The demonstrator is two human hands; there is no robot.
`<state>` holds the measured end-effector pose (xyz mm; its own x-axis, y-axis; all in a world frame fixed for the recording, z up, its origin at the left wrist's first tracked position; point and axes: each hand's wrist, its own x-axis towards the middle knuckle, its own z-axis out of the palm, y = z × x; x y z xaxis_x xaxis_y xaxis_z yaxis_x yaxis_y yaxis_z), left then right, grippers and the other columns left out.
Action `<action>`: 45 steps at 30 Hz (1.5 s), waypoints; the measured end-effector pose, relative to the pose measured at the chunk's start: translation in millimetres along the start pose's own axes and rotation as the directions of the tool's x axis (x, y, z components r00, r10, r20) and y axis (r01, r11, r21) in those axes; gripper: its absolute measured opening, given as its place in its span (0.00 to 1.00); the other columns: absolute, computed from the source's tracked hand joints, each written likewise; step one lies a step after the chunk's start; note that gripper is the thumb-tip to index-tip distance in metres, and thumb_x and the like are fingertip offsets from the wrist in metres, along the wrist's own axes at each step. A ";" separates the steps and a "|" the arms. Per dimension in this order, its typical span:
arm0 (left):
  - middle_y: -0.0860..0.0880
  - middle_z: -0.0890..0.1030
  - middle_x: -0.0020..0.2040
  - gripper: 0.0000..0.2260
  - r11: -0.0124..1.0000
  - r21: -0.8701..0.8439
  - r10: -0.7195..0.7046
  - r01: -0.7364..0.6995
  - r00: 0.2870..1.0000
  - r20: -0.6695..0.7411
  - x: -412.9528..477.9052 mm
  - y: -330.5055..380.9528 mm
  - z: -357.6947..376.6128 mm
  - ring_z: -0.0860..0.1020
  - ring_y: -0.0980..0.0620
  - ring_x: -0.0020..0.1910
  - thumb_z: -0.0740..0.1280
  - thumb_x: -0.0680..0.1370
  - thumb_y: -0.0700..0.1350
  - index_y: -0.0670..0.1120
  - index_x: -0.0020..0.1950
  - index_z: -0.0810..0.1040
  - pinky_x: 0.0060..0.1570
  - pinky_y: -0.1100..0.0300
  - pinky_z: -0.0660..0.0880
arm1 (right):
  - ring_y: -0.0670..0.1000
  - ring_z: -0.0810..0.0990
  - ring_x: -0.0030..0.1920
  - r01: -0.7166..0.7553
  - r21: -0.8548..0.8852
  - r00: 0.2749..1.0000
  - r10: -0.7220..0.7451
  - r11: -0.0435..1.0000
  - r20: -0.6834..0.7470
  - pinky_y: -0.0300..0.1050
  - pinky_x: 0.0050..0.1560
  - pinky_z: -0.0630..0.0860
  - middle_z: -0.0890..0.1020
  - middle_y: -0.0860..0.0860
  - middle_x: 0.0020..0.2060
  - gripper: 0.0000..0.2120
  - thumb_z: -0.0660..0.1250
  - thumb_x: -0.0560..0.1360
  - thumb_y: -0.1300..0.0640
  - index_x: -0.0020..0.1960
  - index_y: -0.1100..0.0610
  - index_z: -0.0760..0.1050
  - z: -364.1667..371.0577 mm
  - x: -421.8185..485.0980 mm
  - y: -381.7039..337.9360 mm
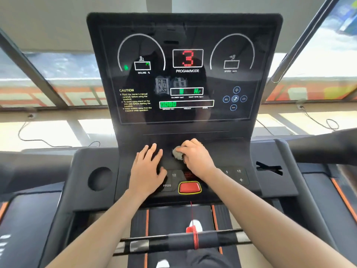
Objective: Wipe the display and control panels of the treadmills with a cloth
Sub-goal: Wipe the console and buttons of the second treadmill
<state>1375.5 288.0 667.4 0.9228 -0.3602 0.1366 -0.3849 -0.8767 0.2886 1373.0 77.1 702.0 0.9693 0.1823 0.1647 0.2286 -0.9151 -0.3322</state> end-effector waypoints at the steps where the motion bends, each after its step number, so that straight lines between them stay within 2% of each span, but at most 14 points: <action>1: 0.47 0.71 0.76 0.24 1.000 -0.003 -0.010 0.010 1.000 0.000 0.2 0.6 0.4 0.66 0.42 0.76 0.69 0.75 0.49 0.48 0.72 0.76 0.66 0.41 0.74 | 0.57 0.75 0.48 0.002 -0.008 1.000 -0.002 1.000 -0.005 0.54 0.46 0.78 0.81 0.51 0.48 0.17 0.71 0.69 0.69 0.55 0.54 0.83 0.0 -2.2 7.0; 4: 0.49 0.72 0.75 0.23 0.999 -0.019 -0.050 0.050 0.999 -0.003 0.9 5.5 -1.4 0.67 0.44 0.75 0.65 0.75 0.50 0.50 0.71 0.78 0.62 0.43 0.78 | 0.57 0.76 0.44 -0.044 0.021 0.997 0.045 0.999 -0.057 0.53 0.43 0.79 0.81 0.50 0.45 0.16 0.71 0.66 0.68 0.50 0.54 0.84 -8.6 -16.2 36.1; 9: 0.51 0.74 0.74 0.23 0.996 -0.036 -0.084 0.083 0.996 -0.038 1.1 12.2 -4.0 0.68 0.46 0.75 0.64 0.74 0.48 0.51 0.70 0.79 0.49 0.50 0.81 | 0.52 0.73 0.47 -0.237 0.088 0.968 0.243 0.967 -0.061 0.48 0.47 0.76 0.80 0.48 0.45 0.13 0.66 0.73 0.65 0.51 0.53 0.85 -26.1 -43.6 80.1; 12: 0.51 0.73 0.74 0.24 0.996 -0.033 -0.089 0.088 0.995 -0.040 0.5 12.3 -2.5 0.67 0.47 0.76 0.64 0.74 0.47 0.52 0.70 0.78 0.49 0.51 0.81 | 0.49 0.72 0.49 -0.355 0.162 0.925 0.371 0.921 -0.079 0.40 0.49 0.68 0.79 0.46 0.47 0.14 0.65 0.76 0.64 0.55 0.52 0.84 -25.7 -45.2 85.1; 14: 0.51 0.72 0.75 0.23 0.995 -0.029 -0.096 0.095 0.995 -0.031 0.8 11.9 -2.0 0.65 0.48 0.76 0.66 0.75 0.46 0.52 0.71 0.77 0.50 0.51 0.81 | 0.49 0.72 0.50 -0.363 0.197 0.918 0.386 0.911 -0.095 0.40 0.49 0.67 0.79 0.45 0.47 0.14 0.65 0.76 0.64 0.54 0.52 0.84 -23.8 -38.4 76.9; 18: 0.52 0.72 0.75 0.23 0.994 -0.032 -0.107 0.106 0.994 -0.017 0.6 10.9 -2.0 0.64 0.49 0.77 0.69 0.76 0.45 0.53 0.72 0.77 0.51 0.48 0.81 | 0.54 0.75 0.45 -0.202 0.206 0.965 0.230 0.958 -0.127 0.47 0.46 0.74 0.79 0.49 0.42 0.12 0.68 0.71 0.68 0.49 0.55 0.84 -19.6 -23.8 48.5; 22: 0.51 0.73 0.75 0.22 0.994 -0.050 -0.098 0.095 0.994 -0.057 0.3 9.5 1.6 0.65 0.48 0.76 0.69 0.75 0.47 0.52 0.71 0.78 0.49 0.49 0.82 | 0.55 0.74 0.43 -0.035 0.135 0.998 0.040 0.990 -0.041 0.52 0.41 0.78 0.79 0.51 0.41 0.12 0.70 0.70 0.68 0.49 0.55 0.84 -8.5 -1.5 28.8; 27: 0.49 0.74 0.74 0.22 0.994 -0.085 -0.077 0.067 0.990 -0.118 -1.2 5.0 9.7 0.67 0.45 0.75 0.68 0.75 0.48 0.51 0.70 0.79 0.56 0.45 0.81 | 0.57 0.77 0.47 0.176 0.099 0.982 -0.182 0.979 0.050 0.50 0.48 0.77 0.83 0.53 0.46 0.15 0.70 0.71 0.68 0.56 0.57 0.83 1.0 19.3 1.6; 29: 0.49 0.74 0.74 0.23 0.993 -0.096 -0.072 0.061 0.991 -0.113 -0.7 3.1 9.9 0.67 0.46 0.76 0.70 0.75 0.47 0.51 0.70 0.78 0.58 0.44 0.80 | 0.57 0.78 0.49 0.193 0.115 0.978 -0.201 0.974 0.062 0.49 0.53 0.75 0.83 0.54 0.49 0.15 0.70 0.71 0.68 0.57 0.59 0.82 -0.4 20.7 -2.8; 33: 0.49 0.73 0.74 0.23 0.994 -0.102 -0.048 0.037 0.993 -0.107 -0.6 -0.4 10.0 0.67 0.45 0.75 0.67 0.75 0.49 0.50 0.70 0.78 0.56 0.44 0.81 | 0.57 0.77 0.50 0.094 0.110 0.993 -0.101 0.990 0.059 0.52 0.50 0.77 0.83 0.53 0.49 0.16 0.65 0.69 0.71 0.55 0.59 0.79 -3.9 6.6 11.5; 37: 0.48 0.73 0.74 0.24 0.996 -0.091 -0.023 0.014 0.996 -0.090 -0.9 -1.8 10.8 0.67 0.43 0.75 0.66 0.75 0.50 0.49 0.71 0.77 0.56 0.41 0.81 | 0.56 0.77 0.48 -0.067 0.111 0.996 0.073 0.992 -0.048 0.49 0.49 0.76 0.83 0.51 0.49 0.19 0.64 0.64 0.71 0.51 0.59 0.81 -12.2 -21.7 43.2; 40: 0.49 0.71 0.75 0.24 0.995 -0.095 -0.033 0.028 0.998 -0.054 -1.0 -1.7 10.3 0.65 0.44 0.76 0.68 0.75 0.50 0.49 0.72 0.76 0.53 0.40 0.81 | 0.54 0.76 0.48 -0.259 0.057 0.961 0.263 0.964 -0.085 0.51 0.48 0.77 0.82 0.49 0.48 0.19 0.66 0.65 0.73 0.51 0.58 0.82 -19.7 -46.1 61.8; 43: 0.49 0.71 0.76 0.25 0.994 -0.106 -0.036 0.033 0.999 -0.030 -1.8 -0.9 9.6 0.64 0.44 0.76 0.70 0.75 0.50 0.49 0.72 0.75 0.54 0.39 0.81 | 0.55 0.74 0.49 -0.405 -0.036 0.909 0.398 0.913 -0.126 0.52 0.45 0.77 0.81 0.48 0.48 0.15 0.71 0.70 0.68 0.53 0.55 0.84 -27.6 -66.5 71.9; 45: 0.49 0.70 0.76 0.25 0.994 -0.101 -0.040 0.038 0.999 -0.019 -2.4 -0.1 8.8 0.64 0.45 0.77 0.69 0.75 0.50 0.50 0.73 0.75 0.53 0.40 0.82 | 0.54 0.72 0.48 -0.472 -0.065 0.876 0.459 0.879 -0.145 0.49 0.44 0.75 0.79 0.48 0.46 0.14 0.71 0.72 0.64 0.55 0.54 0.84 -28.7 -72.9 74.8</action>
<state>1373.5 286.1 658.7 0.9371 -0.3185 0.1428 -0.3490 -0.8532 0.3877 1316.9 -15.0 691.8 0.9413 -0.3128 0.1267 -0.2621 -0.9141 -0.3093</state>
